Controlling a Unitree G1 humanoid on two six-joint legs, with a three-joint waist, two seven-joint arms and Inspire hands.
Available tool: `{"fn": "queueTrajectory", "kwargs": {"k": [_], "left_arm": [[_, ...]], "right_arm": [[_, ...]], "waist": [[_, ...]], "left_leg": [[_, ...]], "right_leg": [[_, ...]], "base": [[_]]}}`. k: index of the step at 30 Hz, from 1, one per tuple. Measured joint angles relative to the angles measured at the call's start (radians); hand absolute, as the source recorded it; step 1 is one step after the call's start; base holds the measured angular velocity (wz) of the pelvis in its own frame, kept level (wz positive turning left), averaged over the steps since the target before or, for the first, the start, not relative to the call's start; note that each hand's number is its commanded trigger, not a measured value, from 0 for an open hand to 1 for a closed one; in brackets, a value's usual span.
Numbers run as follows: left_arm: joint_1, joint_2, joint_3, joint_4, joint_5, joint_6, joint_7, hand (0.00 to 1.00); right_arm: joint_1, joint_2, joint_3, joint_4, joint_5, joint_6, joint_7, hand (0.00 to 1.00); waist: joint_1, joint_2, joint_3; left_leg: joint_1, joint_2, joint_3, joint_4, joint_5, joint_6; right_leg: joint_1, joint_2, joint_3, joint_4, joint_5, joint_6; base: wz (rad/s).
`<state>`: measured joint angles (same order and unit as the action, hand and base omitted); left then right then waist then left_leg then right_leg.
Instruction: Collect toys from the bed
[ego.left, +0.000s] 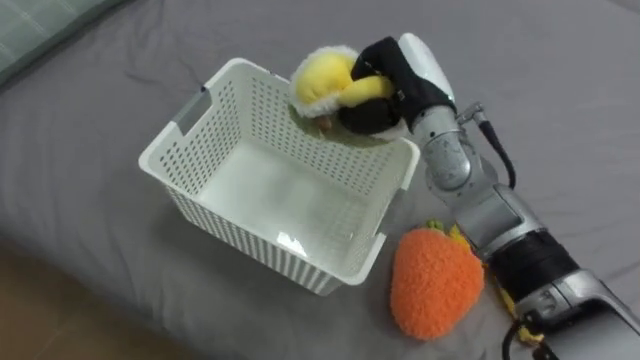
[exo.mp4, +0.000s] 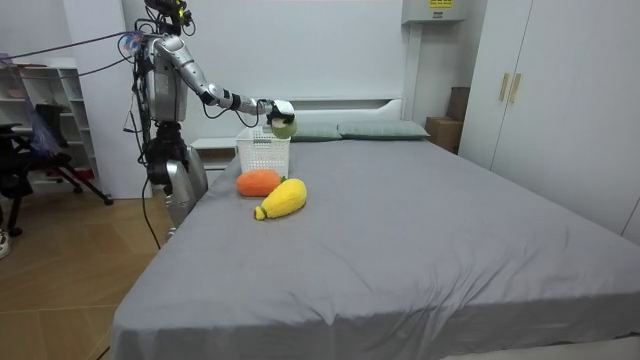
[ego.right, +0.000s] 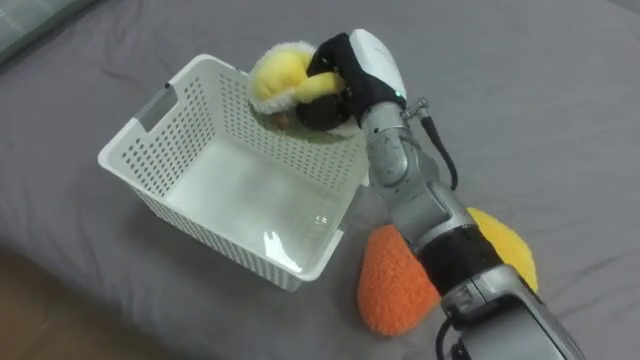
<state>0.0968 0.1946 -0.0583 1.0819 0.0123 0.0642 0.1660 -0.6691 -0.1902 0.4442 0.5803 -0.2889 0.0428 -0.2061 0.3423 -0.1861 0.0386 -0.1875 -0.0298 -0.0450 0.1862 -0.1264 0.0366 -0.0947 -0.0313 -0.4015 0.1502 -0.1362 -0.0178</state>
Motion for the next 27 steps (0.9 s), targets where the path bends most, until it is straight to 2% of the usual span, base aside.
{"fn": "queueTrajectory", "kwargs": {"k": [2, 9, 11, 16, 19, 27], "left_arm": [[-0.016, 0.0, -0.009, 0.001, 0.0, 0.0, 0.001, 0.0], [-0.037, 0.011, -0.025, 0.039, 0.002, 0.001, 0.008, 0.0], [-0.037, 0.019, -0.026, 0.041, 0.001, 0.001, 0.005, 0.0], [-0.05, 0.026, -0.046, 0.041, 0.001, -0.002, -0.003, 0.0], [-0.051, 0.027, -0.065, 0.04, 0.002, -0.002, -0.001, 0.0], [-0.05, 0.026, -0.064, 0.04, 0.001, 0.001, -0.002, 0.0]], "right_arm": [[-0.001, 0.002, 0.026, 0.001, -0.001, -0.011, 0.0, 1.0], [0.004, 0.005, 0.132, 0.006, -0.049, -0.01, 0.053, 1.0], [0.005, 0.015, 0.149, 0.021, -0.082, -0.008, 0.063, 0.01], [0.005, 0.038, 0.166, 0.038, -0.109, -0.007, 0.089, 0.0], [0.005, 0.047, 0.195, 0.073, -0.109, -0.007, 0.103, 0.0], [0.009, 0.046, 0.197, 0.081, -0.11, 0.002, 0.143, 0.0]], "waist": [[0.01, -0.004, -0.0006], [0.023, -0.01, 0.0008], [0.023, -0.013, 0.0026], [0.023, -0.024, 0.0051], [0.027, -0.023, 0.0057], [0.027, -0.016, 0.011]], "left_leg": [[-0.016, -0.002, -0.005, 0.003, 0.0, 0.0], [-0.033, -0.002, -0.019, 0.005, 0.0, 0.0], [-0.035, -0.002, -0.02, 0.004, 0.0, 0.0], [-0.055, -0.002, -0.019, 0.011, 0.0, 0.0], [-0.058, -0.002, -0.015, 0.012, 0.0, 0.0], [-0.064, -0.001, -0.016, 0.015, 0.0, 0.0]], "right_leg": [[-0.012, -0.001, -0.01, 0.0, 0.0, 0.0], [-0.026, -0.003, -0.014, 0.0, 0.0, 0.0], [-0.028, -0.003, -0.014, 0.0, 0.0, 0.0], [-0.045, -0.003, -0.013, 0.0, 0.0, 0.0], [-0.047, -0.004, -0.013, 0.0, 0.001, -0.001], [-0.052, -0.002, -0.01, 0.0, 0.001, -0.001]], "base": [[0.05], [0.06], [0.0], [0.0], [0.0], [0.0]]}}
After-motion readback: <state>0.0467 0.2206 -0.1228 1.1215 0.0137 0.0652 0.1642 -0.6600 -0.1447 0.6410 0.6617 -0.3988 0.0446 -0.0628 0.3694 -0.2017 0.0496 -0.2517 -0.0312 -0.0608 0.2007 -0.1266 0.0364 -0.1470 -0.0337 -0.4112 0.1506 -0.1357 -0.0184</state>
